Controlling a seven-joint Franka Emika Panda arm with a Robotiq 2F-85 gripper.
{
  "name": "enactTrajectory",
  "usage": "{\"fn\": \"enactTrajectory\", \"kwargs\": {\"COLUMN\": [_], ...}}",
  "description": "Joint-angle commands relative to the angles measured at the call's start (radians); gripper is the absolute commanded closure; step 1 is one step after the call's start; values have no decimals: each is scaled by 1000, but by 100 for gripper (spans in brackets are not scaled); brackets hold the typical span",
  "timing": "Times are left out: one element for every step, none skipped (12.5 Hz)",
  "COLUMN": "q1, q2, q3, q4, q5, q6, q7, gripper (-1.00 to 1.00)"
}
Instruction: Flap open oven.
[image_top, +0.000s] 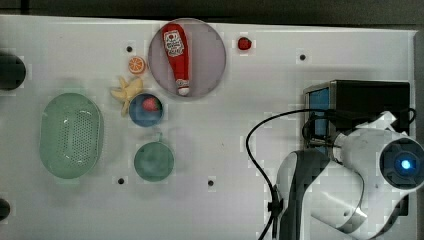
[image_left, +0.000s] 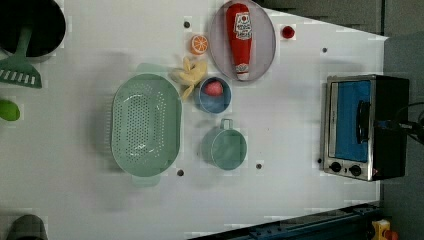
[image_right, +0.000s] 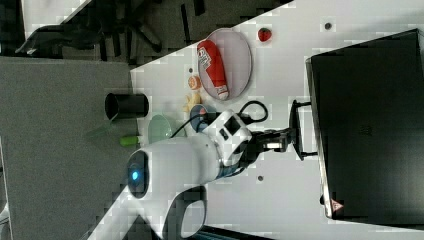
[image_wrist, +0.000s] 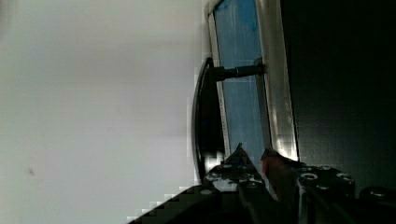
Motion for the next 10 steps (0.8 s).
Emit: {"fn": "enactTrajectory", "kwargs": {"q1": [3,3,3,3,5,6,8,14,20,28], "q2": [57,72,85,94,102,108,108,107,109,110], "q3": [-11,-11,-11,-8,-3,2,8,12,16,25], "q4": [-3,-2,-3,-6,-8,-10,-10,-11,-14,-16], "q5": [1,1,1,1,1,1,1,-3,-19,-53], "q6": [42,46,62,71,76,77,78,77,75,75], "q7": [-72,-72,-72,-72,-70,-68,-62,-57,-55,-37], "gripper": [65,65,65,65,65,65,65,65,65,65]}}
